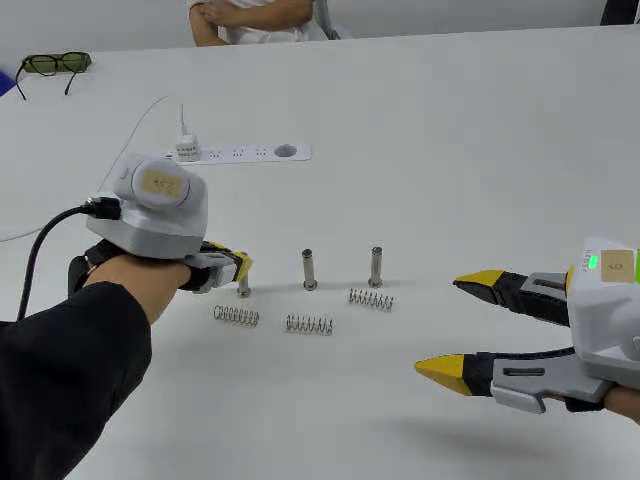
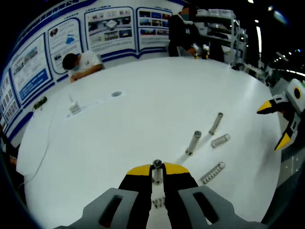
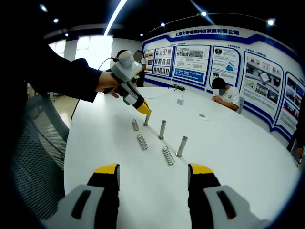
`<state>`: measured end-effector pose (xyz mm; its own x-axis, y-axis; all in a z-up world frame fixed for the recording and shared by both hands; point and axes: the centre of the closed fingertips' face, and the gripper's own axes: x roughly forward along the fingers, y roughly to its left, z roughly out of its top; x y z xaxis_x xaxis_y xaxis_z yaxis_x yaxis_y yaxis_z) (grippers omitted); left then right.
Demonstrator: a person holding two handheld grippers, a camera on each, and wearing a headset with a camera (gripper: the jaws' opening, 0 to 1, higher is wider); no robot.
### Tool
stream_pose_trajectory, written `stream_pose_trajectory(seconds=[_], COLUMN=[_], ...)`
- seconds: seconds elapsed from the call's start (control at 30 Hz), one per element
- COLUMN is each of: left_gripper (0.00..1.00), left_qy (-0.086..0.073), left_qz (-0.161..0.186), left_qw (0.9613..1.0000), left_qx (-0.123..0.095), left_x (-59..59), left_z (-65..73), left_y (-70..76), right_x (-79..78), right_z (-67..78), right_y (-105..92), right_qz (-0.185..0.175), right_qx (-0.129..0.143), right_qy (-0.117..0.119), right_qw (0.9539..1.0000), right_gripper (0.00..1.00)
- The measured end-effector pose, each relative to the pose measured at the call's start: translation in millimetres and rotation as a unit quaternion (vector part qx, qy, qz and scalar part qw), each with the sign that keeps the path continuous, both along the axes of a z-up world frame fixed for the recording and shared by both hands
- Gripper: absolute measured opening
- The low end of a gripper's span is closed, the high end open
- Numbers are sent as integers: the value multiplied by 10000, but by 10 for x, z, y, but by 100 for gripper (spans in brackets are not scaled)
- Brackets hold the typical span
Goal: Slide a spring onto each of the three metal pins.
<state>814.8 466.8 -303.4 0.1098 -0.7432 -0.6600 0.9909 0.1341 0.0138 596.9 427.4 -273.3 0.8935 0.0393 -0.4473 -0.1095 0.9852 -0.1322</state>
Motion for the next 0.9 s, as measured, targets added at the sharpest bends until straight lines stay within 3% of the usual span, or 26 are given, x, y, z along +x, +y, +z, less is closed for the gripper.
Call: stream_pose_trajectory(seconds=[0.3, 0.53, 0.9], left_gripper=[8, 8, 13], left_qy=[-29, -33, 2], left_qz=[2, -19, -13], left_qw=[10000, 10000, 10000], left_qx=[-17, -30, 38], left_x=[8, 12, 53], left_z=[-81, -71, -76], left_y=[66, 58, 169], right_x=[4, 3, 9], right_z=[0, 13, 15], right_y=[12, 8, 17], right_qz=[28, 20, 34], right_qx=[6, -3, -14], right_qy=[-5, -22, -16], right_qw=[10000, 10000, 10000], right_gripper=[59, 59, 59])
